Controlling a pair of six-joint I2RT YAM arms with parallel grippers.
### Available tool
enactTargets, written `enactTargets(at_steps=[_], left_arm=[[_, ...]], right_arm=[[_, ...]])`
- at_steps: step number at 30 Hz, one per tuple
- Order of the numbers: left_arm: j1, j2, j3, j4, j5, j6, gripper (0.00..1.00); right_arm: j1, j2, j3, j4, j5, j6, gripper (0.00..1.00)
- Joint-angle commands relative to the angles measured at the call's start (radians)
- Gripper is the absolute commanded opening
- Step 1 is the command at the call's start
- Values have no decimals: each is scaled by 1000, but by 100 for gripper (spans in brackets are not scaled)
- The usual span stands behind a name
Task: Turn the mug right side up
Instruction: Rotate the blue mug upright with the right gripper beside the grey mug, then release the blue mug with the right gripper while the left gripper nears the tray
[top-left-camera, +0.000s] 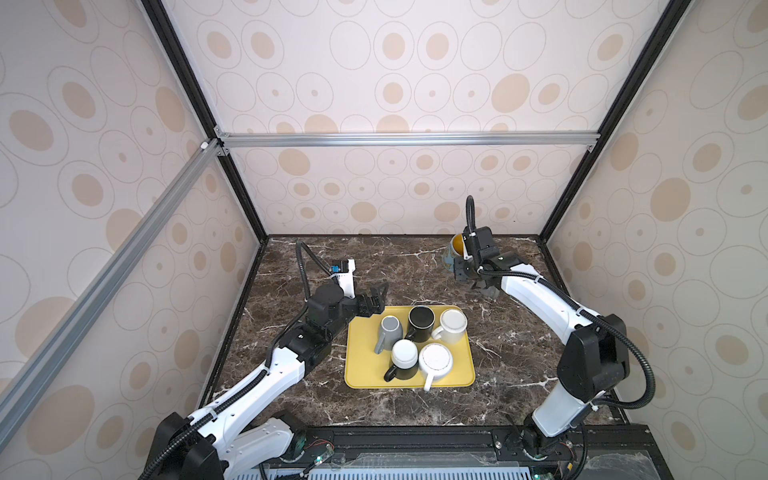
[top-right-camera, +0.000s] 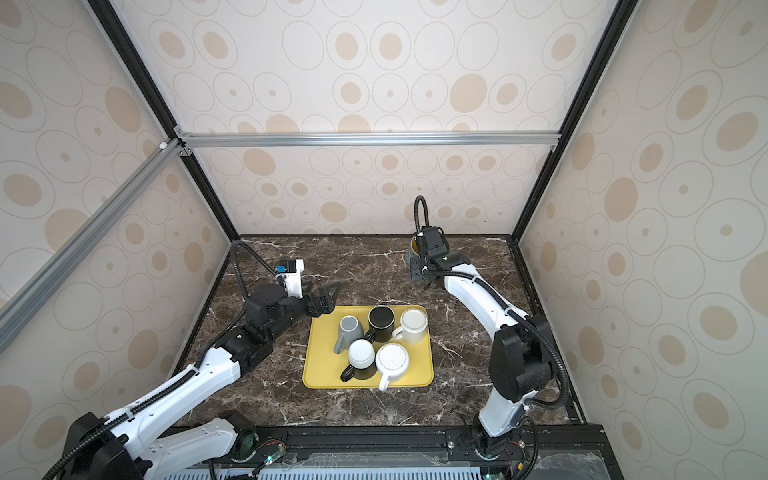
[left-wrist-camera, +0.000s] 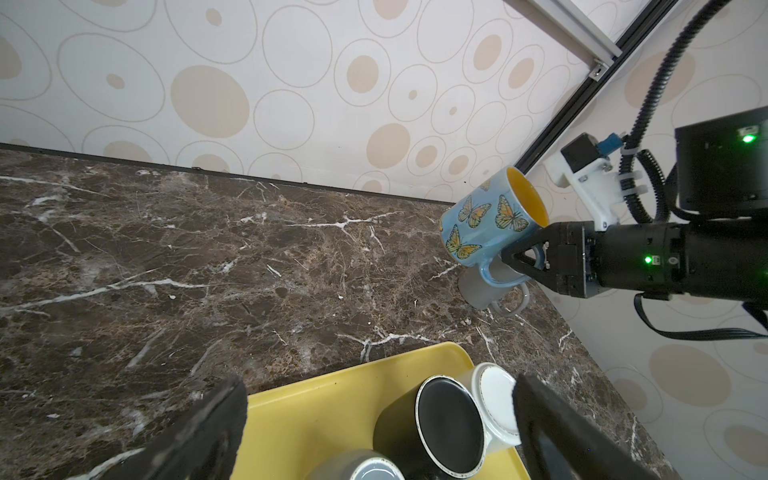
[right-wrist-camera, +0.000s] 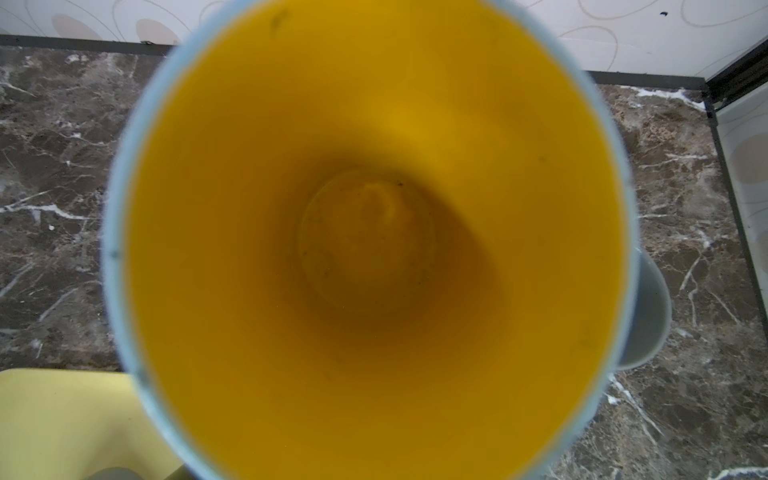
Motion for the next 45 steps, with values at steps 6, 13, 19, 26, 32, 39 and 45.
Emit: enactTargets(at_steps=[6,13,19,26,32,39,45], left_arm=[[3,21,7,16,37,10,100],[3,17,-2,20,35,6,100],[5,18,-7,28,38,2,100],[4,36,-8,36,53,-8,100],[4,43,-10,46,59,-14,100],[5,45,-8,51,64,-12,100],[5,47,-19,56,61,-14,100]], right_arm=[[-20,28,22,44,43,-1,0],[-41,43,-21,70,12,18,0],[-58,61,-40,77,2,20,0],[-75,81,-64,93,-1,16,0],[-92,117,-64,100,-4,6,0],[-97,144,-56,106,9,-1,0],[-98,153,-60,104,19,-6,0]])
